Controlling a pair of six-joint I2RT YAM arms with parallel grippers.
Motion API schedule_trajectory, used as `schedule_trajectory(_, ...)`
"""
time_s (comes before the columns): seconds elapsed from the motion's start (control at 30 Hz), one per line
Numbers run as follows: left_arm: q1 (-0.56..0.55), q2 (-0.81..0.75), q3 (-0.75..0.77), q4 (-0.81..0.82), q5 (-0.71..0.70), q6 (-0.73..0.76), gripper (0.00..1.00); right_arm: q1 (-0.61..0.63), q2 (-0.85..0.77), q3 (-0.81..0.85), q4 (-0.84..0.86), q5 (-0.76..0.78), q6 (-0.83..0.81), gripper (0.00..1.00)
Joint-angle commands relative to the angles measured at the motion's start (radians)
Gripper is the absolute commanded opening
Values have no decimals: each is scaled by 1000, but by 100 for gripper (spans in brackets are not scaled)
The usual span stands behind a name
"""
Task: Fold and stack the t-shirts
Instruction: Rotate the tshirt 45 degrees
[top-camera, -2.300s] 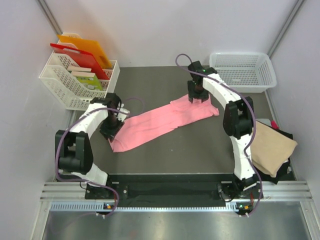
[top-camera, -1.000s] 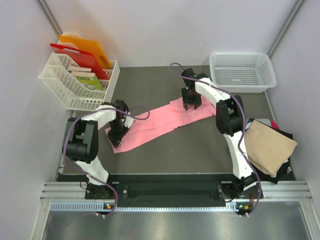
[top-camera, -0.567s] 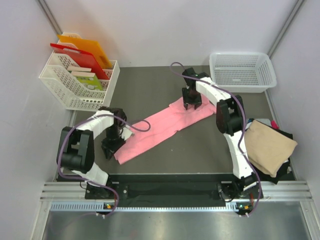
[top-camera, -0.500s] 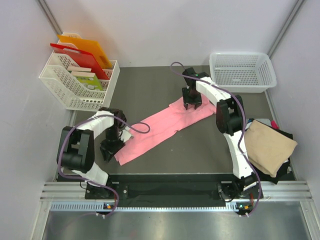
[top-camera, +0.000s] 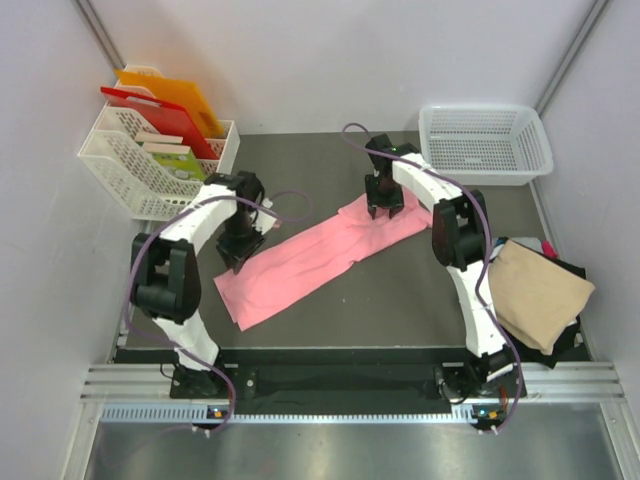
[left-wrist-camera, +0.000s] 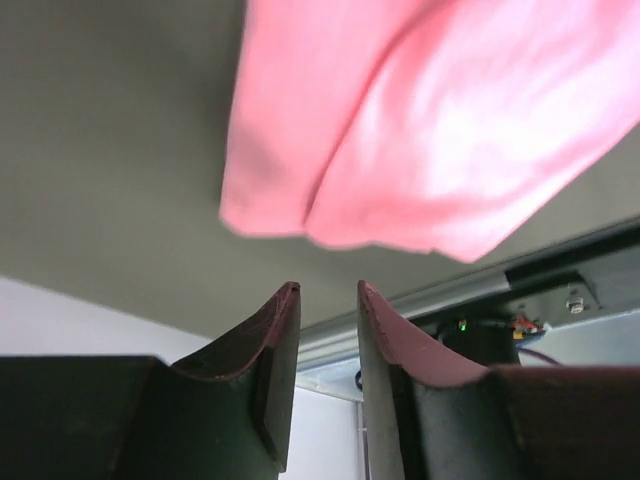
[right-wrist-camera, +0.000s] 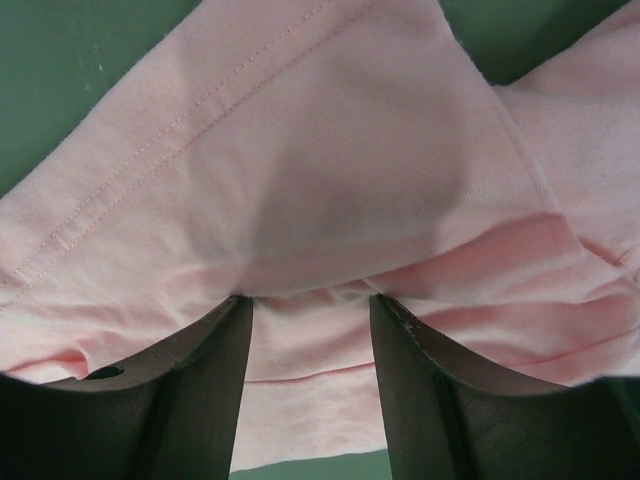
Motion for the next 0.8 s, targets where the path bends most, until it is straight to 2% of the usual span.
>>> schedule_trajectory(0.0, -78, 122, 6, 98, 22, -51, 33, -8, -97, 36, -1, 11, 24, 51)
schedule_trajectory(0.17, -113, 203, -5, 141, 33, -54, 32, -13, -207, -5, -7, 50, 20, 52)
schedule_trajectory(0.27, -113, 231, -43, 187, -24, -50, 31, -18, -229, -54, 1, 69, 13, 53)
schedule_trajectory(0.5, -113, 214, -155, 251, -119, -13, 28, -48, -182, -142, 13, 89, 12, 52)
schedule_trajectory(0.77, -107, 142, -260, 270, -152, 6, 27, -85, -93, -126, -7, 91, 1, 51)
